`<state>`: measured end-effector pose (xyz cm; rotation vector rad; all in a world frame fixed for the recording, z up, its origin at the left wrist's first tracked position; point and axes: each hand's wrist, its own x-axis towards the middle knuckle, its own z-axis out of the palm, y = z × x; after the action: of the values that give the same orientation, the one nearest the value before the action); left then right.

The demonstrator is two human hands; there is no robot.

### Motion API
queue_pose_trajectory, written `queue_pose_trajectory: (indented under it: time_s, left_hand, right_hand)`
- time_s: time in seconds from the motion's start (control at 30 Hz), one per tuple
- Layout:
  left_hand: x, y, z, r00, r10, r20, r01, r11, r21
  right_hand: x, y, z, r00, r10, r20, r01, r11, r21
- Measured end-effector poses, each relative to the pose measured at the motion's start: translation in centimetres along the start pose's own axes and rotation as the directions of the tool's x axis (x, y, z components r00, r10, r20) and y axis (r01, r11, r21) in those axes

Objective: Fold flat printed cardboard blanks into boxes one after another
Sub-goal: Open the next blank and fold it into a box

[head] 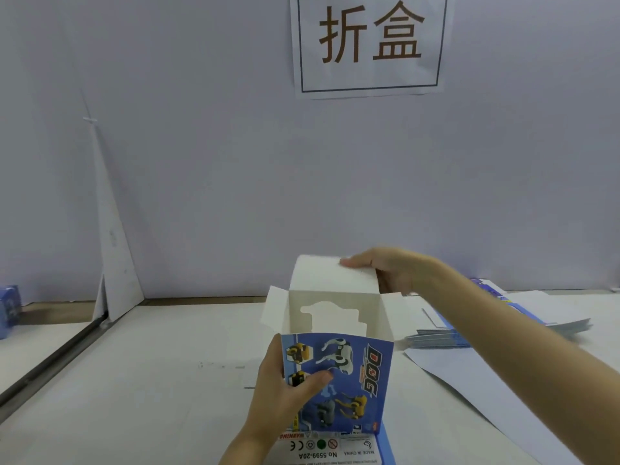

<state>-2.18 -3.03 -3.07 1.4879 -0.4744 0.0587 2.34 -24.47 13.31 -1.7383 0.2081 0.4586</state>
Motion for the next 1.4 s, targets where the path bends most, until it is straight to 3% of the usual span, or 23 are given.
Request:
queue_pose_trajectory:
  time_s: [0.1, 0.2, 0.27, 0.33, 0.4, 0.47, 0.5, 0.63, 0.7, 0.73, 0.87, 1.0, 1.17, 1.4]
  left_hand:
    - [0.2, -0.2, 0.1, 1.0, -0.014, -0.011, 0.014, 1.0, -0.007]
    - [0.3, -0.2, 0.3, 1.0, -0.016, -0.01, 0.016, 1.0, -0.006]
    - [0.2, -0.3, 0.3, 1.0, -0.014, -0.007, 0.014, 1.0, -0.007]
    - [0.2, -0.2, 0.3, 1.0, -0.01, -0.007, 0.01, 1.0, -0.009]
    - [0.2, -0.2, 0.3, 1.0, -0.005, -0.009, 0.006, 1.0, 0.005]
    - [0.2, -0.2, 0.3, 1.0, -0.017, -0.022, 0.017, 1.0, 0.013]
    - [0.2, -0.3, 0.3, 0.999, -0.022, -0.032, 0.023, 1.0, 0.016]
    - [0.4, -0.6, 0.3, 0.998, -0.04, -0.049, 0.041, 0.999, 0.035]
    - [0.3, -0.6, 0.3, 0.998, -0.041, -0.043, 0.042, 0.999, 0.032]
    - [0.3, -0.5, 0.4, 0.998, -0.047, -0.045, 0.048, 0.999, 0.022]
    - [0.4, -0.4, 0.4, 0.996, -0.073, -0.055, 0.073, 0.997, -0.006]
    - [0.4, -0.4, 0.4, 0.996, -0.074, -0.054, 0.075, 0.997, 0.003]
    - [0.3, -0.3, 0.5, 0.996, -0.073, -0.059, 0.074, 0.997, 0.014]
    - [0.3, -0.1, 0.6, 0.995, -0.076, -0.061, 0.078, 0.997, 0.018]
  right_hand:
    - [2.1, 3.0, 0.1, 0.989, 0.144, 0.045, -0.136, 0.981, -0.14]
    - [3.2, 4.6, -0.5, 0.983, 0.136, 0.125, -0.144, 0.988, 0.052]
    - [2.7, 4.3, -0.5, 0.992, 0.094, 0.088, -0.089, 0.995, -0.052]
    - [2.1, 3.4, 0.0, 0.992, -0.1, -0.076, 0.087, 0.985, -0.15]
    - [1.3, 2.4, 0.0, 0.93, -0.323, -0.174, 0.323, 0.946, -0.033]
    - [0.3, 1.3, -0.1, 0.858, -0.498, -0.121, 0.512, 0.848, 0.136]
    - [-0.2, 0.7, -0.2, 0.813, -0.576, -0.081, 0.582, 0.801, 0.142]
    - [-1.6, -0.3, 0.5, 0.653, -0.752, -0.094, 0.734, 0.658, -0.167]
    - [-2.0, -0.3, 0.8, 0.593, -0.798, -0.112, 0.766, 0.601, -0.227]
    - [-2.5, -0.4, 1.0, 0.598, -0.796, -0.097, 0.766, 0.603, -0.223]
    - [-3.3, -1.2, 1.6, 0.731, -0.682, -0.016, 0.674, 0.726, -0.141]
    - [-3.5, -1.2, 1.5, 0.782, -0.623, 0.003, 0.618, 0.776, -0.128]
    - [-3.4, -1.0, 2.1, 0.691, -0.706, -0.152, 0.68, 0.707, -0.194]
    - [-3.0, -0.7, 3.0, 0.617, -0.758, -0.21, 0.675, 0.647, -0.355]
